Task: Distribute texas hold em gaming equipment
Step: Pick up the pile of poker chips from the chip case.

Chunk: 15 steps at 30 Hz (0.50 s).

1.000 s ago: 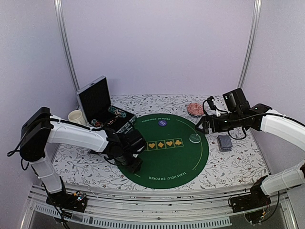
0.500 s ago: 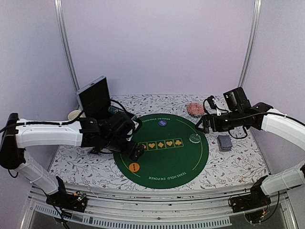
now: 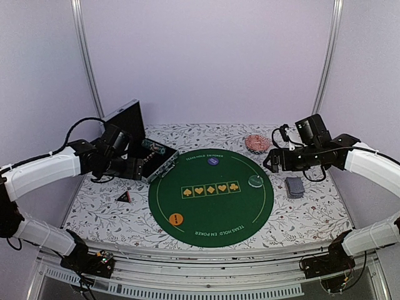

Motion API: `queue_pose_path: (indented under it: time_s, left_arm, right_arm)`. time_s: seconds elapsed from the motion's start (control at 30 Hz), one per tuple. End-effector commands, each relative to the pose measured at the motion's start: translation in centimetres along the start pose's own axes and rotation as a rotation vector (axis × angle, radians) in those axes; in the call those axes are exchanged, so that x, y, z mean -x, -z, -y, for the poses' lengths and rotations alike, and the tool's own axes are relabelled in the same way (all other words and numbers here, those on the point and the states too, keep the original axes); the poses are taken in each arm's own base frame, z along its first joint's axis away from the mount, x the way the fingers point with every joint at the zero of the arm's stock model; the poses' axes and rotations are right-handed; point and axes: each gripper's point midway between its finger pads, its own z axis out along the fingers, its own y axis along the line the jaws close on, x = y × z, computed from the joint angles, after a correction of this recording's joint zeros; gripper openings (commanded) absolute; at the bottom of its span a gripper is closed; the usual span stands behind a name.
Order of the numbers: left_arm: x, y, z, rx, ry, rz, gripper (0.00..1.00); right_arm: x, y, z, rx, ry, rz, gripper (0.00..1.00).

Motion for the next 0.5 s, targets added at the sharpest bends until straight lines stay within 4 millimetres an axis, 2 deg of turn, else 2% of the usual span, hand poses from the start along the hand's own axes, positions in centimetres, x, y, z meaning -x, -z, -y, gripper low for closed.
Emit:
queue_pose_path:
  time_s: [0.0,0.1,0.23,0.47]
  left_arm:
    - [0.1,0.4,-0.5,-0.040,0.036,0.058,0.98]
    - [0.2,0.2,-1.7,0.004,0.029,0.071,0.98]
    - [0.9,-0.2,-2.3,-0.003,0.038,0.091,0.98]
    - [2.1,-0.6,-1.5,-0.061,0.016,0.090,0.98]
  right_arm:
    - [0.2,0.1,4.6,-0.175,-0.097,0.002,0.99]
    - [-0.2,-0.2,5.5,-0.201,-0.121,-0.020,0.99]
    - [-0.1,-0.5,4.8,-0.165,-0.131,-0.034,0.99]
    - [0.1,-0.4,4.3,-0.138,-0.141,-0.033,0.99]
